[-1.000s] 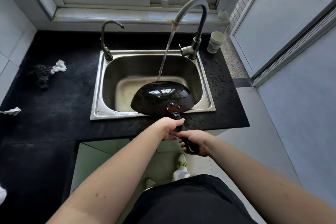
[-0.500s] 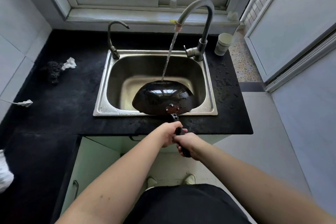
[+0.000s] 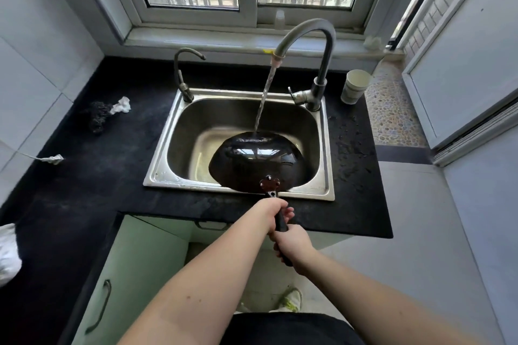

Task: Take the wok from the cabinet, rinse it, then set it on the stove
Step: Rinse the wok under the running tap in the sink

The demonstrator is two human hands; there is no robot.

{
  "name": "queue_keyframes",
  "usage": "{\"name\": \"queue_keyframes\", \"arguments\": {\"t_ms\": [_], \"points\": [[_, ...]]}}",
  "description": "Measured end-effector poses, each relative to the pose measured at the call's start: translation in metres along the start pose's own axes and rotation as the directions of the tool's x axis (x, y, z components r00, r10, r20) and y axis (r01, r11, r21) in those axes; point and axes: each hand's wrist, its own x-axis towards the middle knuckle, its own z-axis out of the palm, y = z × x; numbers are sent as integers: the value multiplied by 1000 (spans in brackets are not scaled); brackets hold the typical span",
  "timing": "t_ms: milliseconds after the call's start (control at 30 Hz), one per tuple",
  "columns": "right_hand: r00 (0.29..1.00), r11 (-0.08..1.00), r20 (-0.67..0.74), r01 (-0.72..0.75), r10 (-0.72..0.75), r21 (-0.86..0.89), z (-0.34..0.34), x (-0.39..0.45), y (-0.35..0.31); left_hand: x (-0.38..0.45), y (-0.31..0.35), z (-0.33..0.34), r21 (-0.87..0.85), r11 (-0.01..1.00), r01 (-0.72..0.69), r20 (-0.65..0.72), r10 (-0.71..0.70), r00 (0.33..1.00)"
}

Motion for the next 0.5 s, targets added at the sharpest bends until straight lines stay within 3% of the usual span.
{"name": "queue_keyframes", "arguments": {"t_ms": [167, 500], "points": [[998, 996, -32, 52, -55, -67, -12, 7, 2, 5, -3, 11, -91, 991, -96, -5, 96, 995], [992, 986, -26, 124, -127, -114, -10, 18, -10, 4, 8, 6, -102, 970, -222, -54, 218, 975]]}}
